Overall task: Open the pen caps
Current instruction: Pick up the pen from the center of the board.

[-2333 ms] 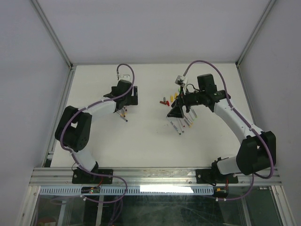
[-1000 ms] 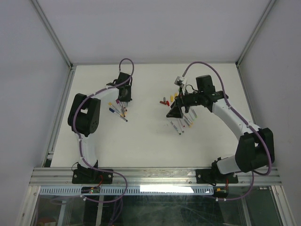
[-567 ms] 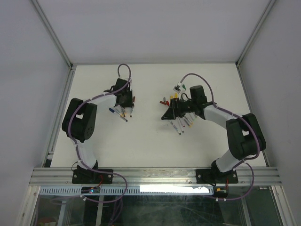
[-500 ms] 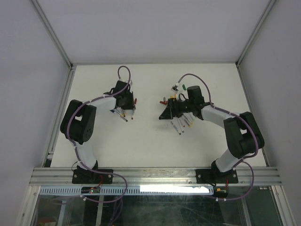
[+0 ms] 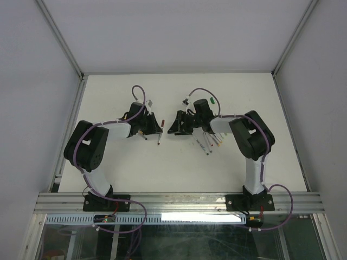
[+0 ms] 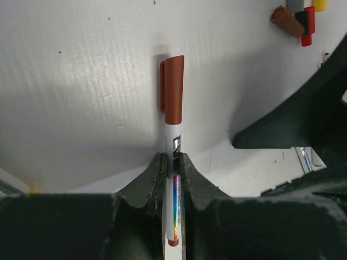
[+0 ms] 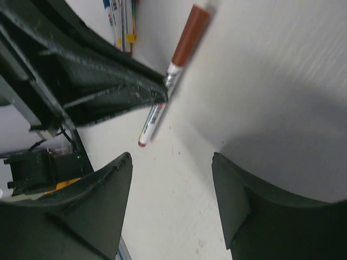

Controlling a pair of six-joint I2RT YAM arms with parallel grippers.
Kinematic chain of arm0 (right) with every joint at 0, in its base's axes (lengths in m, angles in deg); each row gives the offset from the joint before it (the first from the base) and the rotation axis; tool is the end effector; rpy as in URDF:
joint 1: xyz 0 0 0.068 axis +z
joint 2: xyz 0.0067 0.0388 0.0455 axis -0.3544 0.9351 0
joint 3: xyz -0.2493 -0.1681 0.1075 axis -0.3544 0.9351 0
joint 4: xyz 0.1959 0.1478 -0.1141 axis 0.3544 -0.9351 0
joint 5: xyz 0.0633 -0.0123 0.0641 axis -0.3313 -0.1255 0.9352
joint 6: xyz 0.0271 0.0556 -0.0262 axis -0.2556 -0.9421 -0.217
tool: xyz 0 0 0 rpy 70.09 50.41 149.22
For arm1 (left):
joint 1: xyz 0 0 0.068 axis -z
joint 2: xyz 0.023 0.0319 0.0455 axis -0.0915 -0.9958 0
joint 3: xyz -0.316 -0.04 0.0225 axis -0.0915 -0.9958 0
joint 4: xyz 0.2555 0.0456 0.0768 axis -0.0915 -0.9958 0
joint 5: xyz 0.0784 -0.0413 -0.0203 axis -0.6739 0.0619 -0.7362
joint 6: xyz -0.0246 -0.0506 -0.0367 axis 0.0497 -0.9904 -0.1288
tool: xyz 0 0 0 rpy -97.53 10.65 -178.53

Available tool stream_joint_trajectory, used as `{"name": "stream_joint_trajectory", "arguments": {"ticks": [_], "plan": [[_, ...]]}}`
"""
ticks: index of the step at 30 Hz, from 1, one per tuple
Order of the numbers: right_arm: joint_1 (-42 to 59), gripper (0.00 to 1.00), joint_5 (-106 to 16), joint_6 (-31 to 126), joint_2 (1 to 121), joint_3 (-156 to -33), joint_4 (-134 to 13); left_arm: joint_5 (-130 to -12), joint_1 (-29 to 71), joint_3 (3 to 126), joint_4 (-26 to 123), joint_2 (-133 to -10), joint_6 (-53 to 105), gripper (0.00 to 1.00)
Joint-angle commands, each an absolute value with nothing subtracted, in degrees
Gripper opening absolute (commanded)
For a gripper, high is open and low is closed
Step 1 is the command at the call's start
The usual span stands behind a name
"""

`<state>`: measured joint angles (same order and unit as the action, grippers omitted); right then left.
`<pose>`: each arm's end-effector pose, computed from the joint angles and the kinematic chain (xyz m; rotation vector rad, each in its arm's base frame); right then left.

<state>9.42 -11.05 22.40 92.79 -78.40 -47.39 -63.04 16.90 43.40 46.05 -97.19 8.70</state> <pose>0.3521 0.2455 0.1565 -0.3733 2.4321 1.3509 0.3382 -0.1537 0.1661 -0.0121 2.5425 -0.7141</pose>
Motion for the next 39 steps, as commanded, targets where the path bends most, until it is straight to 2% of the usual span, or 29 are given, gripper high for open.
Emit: {"name": "stream_joint_trajectory", "arguments": {"ticks": [1, 10, 11, 17, 20, 24, 27, 32, 34, 35, 37, 39], "plan": [[10.5, 0.62, -13.9, 15.8, 96.4, -83.0, -42.5, -58.6, 17.3, 40.2, 51.9, -95.1, 5.7, 0.02], [13.1, 0.61, -15.8, 14.1, 100.6, -88.0, -50.9, -54.1, 17.3, 32.9, 62.0, -94.0, 0.8, 0.02], [13.5, 0.56, -20.4, 13.5, 100.9, -88.4, -51.5, -53.7, 17.4, 32.3, 63.2, -94.0, 0.1, 0.02], [14.5, 0.51, -23.2, 12.4, 101.0, -88.1, -52.8, -50.8, 17.4, 28.2, 72.0, -94.7, -4.6, 0.02], [14.5, 0.44, -23.8, 12.4, 101.0, -88.0, -53.3, -49.4, 17.4, 26.2, 76.0, -95.0, -6.5, 0.02], [14.5, 0.38, -24.0, 12.6, 101.3, -88.2, -53.9, -48.2, 17.6, 25.2, 79.1, -95.4, -8.2, 0.02], [14.7, 0.27, -23.8, 13.0, 101.5, -88.5, -54.4, -48.5, 17.7, 25.1, 79.7, -95.7, -8.7, 0.02], [15.5, 0.25, -23.9, 15.7, 101.5, -89.2, -56.3, -49.2, 17.7, 25.2, 80.6, -96.4, -9.4, 0.03], [15.6, 0.12, -23.7, 17.0, 101.3, -89.3, -56.2, -48.7, 17.7, 24.9, 81.4, -96.4, -9.7, 0.04], [15.5, 0.07, -23.7, 17.8, 101.1, -89.5, -56.3, -48.5, 17.7, 24.6, 81.9, -96.0, -9.7, 0.05], [15.1, 0.03, -23.2, 19.4, 100.5, -90.0, -56.5, -48.4, 17.7, 23.5, 82.4, -94.3, -9.7, 0.21], [14.4, 0.01, -21.9, 21.3, 99.4, -90.4, -56.5, -48.4, 17.7, 22.3, 82.3, -91.9, -9.4, 0.32]]}}
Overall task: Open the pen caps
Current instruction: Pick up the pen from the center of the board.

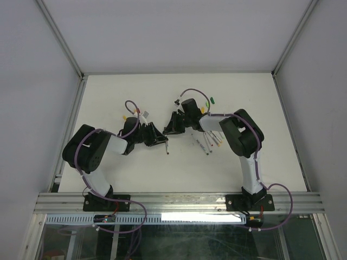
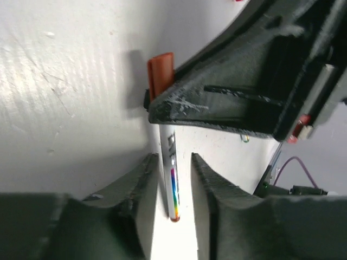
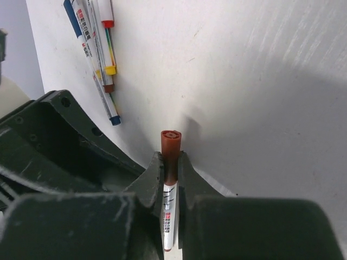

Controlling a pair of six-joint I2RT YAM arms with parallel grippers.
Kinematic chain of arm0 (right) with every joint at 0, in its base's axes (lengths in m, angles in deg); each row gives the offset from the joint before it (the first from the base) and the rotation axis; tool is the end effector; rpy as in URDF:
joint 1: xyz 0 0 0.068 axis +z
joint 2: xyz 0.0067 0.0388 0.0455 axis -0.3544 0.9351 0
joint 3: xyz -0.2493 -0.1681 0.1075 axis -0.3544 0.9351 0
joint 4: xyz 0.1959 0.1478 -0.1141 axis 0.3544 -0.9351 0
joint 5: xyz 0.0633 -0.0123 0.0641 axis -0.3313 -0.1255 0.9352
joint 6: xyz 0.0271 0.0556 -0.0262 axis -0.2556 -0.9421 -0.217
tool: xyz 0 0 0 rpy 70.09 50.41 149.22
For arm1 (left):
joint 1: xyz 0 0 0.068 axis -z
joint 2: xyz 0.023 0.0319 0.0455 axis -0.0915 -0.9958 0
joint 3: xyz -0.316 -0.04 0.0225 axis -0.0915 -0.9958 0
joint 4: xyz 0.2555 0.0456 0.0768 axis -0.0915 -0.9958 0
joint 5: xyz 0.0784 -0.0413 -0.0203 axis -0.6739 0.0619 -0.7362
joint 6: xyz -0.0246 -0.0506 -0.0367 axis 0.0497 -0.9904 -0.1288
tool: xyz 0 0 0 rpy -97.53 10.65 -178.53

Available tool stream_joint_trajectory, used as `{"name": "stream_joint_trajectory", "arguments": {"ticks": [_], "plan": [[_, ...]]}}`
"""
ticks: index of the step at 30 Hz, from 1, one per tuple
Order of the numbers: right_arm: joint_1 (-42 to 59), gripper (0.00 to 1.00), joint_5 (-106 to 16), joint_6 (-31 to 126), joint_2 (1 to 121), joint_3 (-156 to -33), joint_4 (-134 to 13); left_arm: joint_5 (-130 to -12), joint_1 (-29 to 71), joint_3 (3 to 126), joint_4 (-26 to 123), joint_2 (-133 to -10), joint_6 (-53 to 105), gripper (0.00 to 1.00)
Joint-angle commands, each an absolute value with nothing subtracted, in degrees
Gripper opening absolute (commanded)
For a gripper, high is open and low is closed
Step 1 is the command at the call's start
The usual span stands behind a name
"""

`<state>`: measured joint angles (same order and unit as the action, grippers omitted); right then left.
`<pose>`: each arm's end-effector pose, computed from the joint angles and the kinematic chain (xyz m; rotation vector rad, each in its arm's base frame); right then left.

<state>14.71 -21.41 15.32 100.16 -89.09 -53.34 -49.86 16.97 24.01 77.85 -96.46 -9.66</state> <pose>0.3698 0.2971 0.1426 -0.2164 2.5499 1.2164 0.2884 -0.1461 0.1315 -0.2081 2.3998 -1.1846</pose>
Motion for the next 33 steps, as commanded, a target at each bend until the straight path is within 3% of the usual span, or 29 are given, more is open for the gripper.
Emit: {"name": "stream_joint_trajectory", "arguments": {"ticks": [1, 7, 10, 16, 22, 27, 30, 33], "plan": [[13.9, 0.00, -20.9, 21.8, 98.7, -90.5, -56.3, -48.4, 17.7, 21.6, 82.3, -89.9, -9.1, 0.37], [10.7, 0.00, -7.8, 23.5, 92.8, -89.4, -52.4, -45.5, 17.7, 14.6, 88.6, -79.6, -8.6, 0.68], [9.1, 0.00, 0.5, 23.3, 88.3, -86.8, -46.8, -43.2, 17.7, 9.9, 96.1, -73.9, -10.6, 0.79], [7.4, 0.00, 14.7, 13.1, 79.3, -79.6, -25.9, -43.0, 19.8, 3.0, 110.9, -65.1, -14.4, 0.81], [7.2, 0.00, 20.4, 6.3, 72.0, -75.9, -13.7, -53.7, 31.0, -0.3, 119.5, -57.0, -11.9, 0.81], [7.1, 0.00, 22.3, 12.4, 65.2, -72.7, -18.5, -62.0, 38.9, -1.9, 121.3, -53.6, -6.0, 0.83], [6.8, 0.00, 22.0, 22.7, 60.9, -71.9, -28.5, -64.8, 41.8, -2.9, 126.8, -55.4, -4.6, 0.85], [5.6, 0.00, 22.4, 23.9, 59.3, -71.4, -29.0, -65.7, 43.4, -2.2, 130.1, -59.8, -3.8, 0.85]]}}
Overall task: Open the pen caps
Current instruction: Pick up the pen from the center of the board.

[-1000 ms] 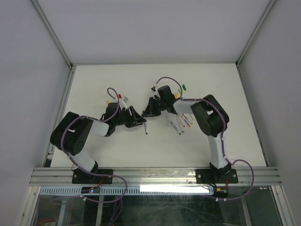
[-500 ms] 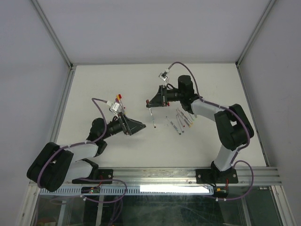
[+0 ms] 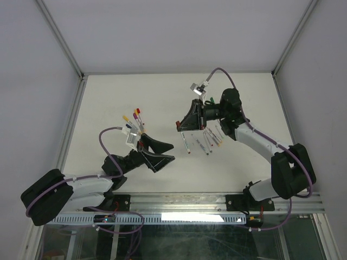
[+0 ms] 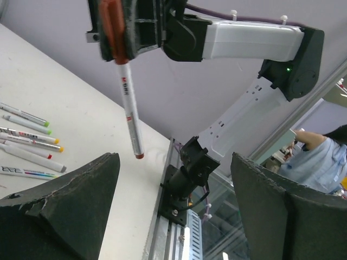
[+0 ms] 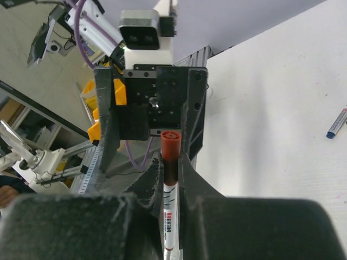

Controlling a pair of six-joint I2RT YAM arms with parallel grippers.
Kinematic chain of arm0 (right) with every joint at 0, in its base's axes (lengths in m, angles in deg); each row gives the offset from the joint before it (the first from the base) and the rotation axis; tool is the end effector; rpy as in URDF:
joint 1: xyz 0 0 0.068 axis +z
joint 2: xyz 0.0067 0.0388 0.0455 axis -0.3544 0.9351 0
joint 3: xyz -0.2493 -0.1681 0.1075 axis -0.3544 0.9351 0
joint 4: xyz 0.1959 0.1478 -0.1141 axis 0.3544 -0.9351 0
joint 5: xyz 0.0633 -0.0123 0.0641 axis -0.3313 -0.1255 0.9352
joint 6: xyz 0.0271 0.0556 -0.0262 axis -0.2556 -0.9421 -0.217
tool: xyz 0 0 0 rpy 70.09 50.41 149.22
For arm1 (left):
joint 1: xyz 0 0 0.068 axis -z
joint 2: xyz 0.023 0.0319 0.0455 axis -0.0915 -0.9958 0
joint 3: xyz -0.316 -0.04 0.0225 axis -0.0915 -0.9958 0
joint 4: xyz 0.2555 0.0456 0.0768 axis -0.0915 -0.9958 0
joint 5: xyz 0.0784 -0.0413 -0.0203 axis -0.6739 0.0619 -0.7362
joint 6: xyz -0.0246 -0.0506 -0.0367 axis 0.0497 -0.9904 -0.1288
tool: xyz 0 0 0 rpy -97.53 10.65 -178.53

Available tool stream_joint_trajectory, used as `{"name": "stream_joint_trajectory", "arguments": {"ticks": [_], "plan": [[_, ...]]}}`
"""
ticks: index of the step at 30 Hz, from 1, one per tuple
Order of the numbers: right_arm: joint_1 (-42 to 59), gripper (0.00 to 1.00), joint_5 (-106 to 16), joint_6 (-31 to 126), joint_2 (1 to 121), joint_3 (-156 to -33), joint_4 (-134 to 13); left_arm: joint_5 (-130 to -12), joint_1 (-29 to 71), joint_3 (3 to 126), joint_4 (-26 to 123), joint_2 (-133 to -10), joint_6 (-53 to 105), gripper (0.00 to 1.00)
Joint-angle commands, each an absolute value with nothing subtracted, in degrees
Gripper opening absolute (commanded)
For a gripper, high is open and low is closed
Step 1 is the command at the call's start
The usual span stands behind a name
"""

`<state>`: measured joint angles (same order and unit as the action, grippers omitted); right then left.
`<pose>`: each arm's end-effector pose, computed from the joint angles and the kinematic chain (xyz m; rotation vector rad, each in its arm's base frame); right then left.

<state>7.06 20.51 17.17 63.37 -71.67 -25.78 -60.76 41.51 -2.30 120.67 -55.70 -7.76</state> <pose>0.2629 0.1965 0.3496 -1.0314 1.5785 1.7706 0.1099 -0.1415 0.2544 0.3365 1.3641 -1.5587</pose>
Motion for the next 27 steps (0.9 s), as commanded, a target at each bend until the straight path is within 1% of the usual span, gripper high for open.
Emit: {"name": "stream_joint_trajectory", "arguments": {"ticks": [1, 5, 10, 27], "plan": [[5.1, 0.00, 22.5, 24.1, 59.0, -71.4, -29.0, -65.9, 43.9, -1.6, 130.4, -61.3, -3.6, 0.85], [3.8, 0.00, 22.6, 24.4, 58.7, -70.8, -28.3, -67.4, 45.8, 0.6, 133.3, -67.8, -1.8, 0.84], [3.2, 0.00, 23.0, 24.5, 58.7, -70.6, -27.8, -68.7, 47.0, 2.4, 137.6, -72.9, -1.6, 0.82], [2.8, 0.00, 23.2, 24.4, 58.9, -70.4, -27.3, -71.2, 50.2, 4.2, 143.1, -81.1, -1.8, 0.82]]}}
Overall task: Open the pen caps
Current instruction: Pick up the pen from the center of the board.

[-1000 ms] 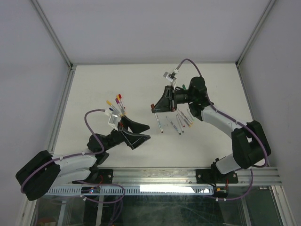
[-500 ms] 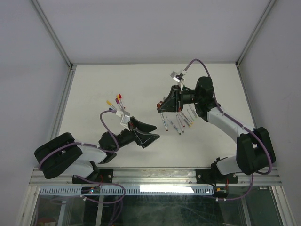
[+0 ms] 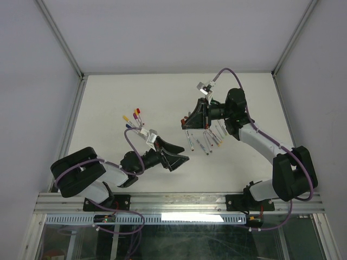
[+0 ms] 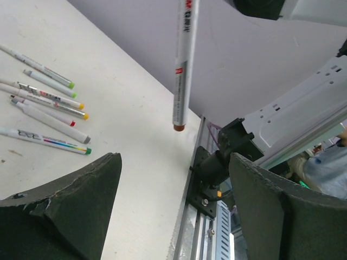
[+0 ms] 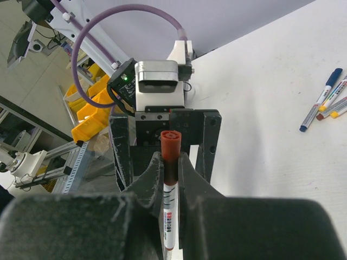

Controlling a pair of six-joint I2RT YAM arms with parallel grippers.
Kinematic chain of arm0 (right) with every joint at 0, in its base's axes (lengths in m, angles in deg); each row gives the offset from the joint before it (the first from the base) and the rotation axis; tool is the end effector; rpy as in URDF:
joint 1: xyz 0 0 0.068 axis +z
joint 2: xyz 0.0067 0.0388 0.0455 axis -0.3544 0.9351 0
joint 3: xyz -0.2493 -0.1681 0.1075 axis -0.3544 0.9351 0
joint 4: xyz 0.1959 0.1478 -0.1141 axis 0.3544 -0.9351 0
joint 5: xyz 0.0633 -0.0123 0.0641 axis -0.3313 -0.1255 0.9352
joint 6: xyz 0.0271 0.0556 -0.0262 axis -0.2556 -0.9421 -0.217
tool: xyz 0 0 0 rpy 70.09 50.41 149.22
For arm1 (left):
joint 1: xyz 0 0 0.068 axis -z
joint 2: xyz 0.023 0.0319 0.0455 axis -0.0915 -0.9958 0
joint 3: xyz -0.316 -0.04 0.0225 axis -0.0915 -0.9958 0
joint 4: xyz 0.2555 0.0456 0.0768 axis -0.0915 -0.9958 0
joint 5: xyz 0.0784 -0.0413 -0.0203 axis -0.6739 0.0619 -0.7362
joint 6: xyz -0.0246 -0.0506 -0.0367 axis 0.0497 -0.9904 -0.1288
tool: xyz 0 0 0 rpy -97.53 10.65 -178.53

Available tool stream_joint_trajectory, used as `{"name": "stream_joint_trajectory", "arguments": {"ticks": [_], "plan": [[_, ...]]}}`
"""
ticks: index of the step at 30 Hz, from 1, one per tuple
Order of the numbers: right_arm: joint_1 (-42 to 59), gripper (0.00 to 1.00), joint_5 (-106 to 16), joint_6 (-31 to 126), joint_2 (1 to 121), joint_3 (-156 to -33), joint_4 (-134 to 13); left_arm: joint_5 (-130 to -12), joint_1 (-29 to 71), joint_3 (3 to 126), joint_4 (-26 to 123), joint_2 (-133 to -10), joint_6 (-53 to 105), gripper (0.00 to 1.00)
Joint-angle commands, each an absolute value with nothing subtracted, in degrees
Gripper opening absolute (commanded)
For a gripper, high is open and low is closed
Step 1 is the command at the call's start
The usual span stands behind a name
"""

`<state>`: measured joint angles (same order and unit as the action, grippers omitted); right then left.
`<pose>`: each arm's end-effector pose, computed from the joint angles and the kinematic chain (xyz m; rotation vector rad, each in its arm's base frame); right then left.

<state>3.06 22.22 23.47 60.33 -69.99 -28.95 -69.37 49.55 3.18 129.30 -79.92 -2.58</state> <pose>0.2612 0.1717 0.3504 -1.0481 1.5365 1.6826 0.1337 -0.2052 0.2196 0.3607 1.5306 -1.4590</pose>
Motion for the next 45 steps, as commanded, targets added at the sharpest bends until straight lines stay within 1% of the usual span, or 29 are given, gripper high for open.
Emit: {"name": "stream_joint_trajectory", "arguments": {"ticks": [1, 16, 19, 28, 30, 35, 38, 41, 43, 44, 45], "plan": [[2.8, 0.00, 23.1, 24.4, 58.9, -70.4, -27.3, -71.2, 50.2, 4.2, 143.5, -81.3, -1.8, 0.82], [2.6, 0.00, 23.1, 24.0, 59.3, -70.3, -26.9, -72.2, 50.2, 5.9, 144.0, -84.2, -2.1, 0.81], [2.6, 0.00, 23.0, 24.0, 59.1, -70.2, -26.9, -72.5, 50.2, 6.6, 144.2, -84.9, -2.6, 0.79], [2.5, 0.00, 22.8, 24.0, 59.7, -70.0, -26.9, -72.4, 50.2, 8.1, 144.8, -83.4, -2.4, 0.78], [2.5, 0.00, 22.7, 23.8, 59.8, -70.0, -26.7, -72.7, 50.2, 9.4, 144.4, -83.6, -2.2, 0.77], [2.5, 0.00, 22.7, 23.6, 59.9, -69.9, -26.5, -74.4, 50.1, 13.1, 142.5, -85.1, -2.1, 0.65], [2.6, 0.00, 22.7, 23.6, 59.8, -69.9, -26.4, -74.5, 49.9, 14.6, 142.2, -86.1, -2.4, 0.54], [2.6, 0.00, 22.7, 23.6, 59.8, -69.8, -26.4, -73.6, 49.5, 15.8, 141.5, -86.6, -2.8, 0.36], [2.6, 0.00, 22.7, 23.5, 59.7, -69.8, -26.3, -72.8, 49.3, 16.4, 140.5, -86.6, -2.9, 0.18], [2.5, 0.00, 22.7, 23.5, 59.7, -69.8, -26.3, -72.5, 49.1, 16.5, 139.9, -86.6, -2.9, 0.10], [2.5, 0.03, 22.7, 23.6, 59.6, -69.8, -26.2, -72.3, 49.0, 16.5, 139.6, -86.5, -2.9, 0.04]]}}
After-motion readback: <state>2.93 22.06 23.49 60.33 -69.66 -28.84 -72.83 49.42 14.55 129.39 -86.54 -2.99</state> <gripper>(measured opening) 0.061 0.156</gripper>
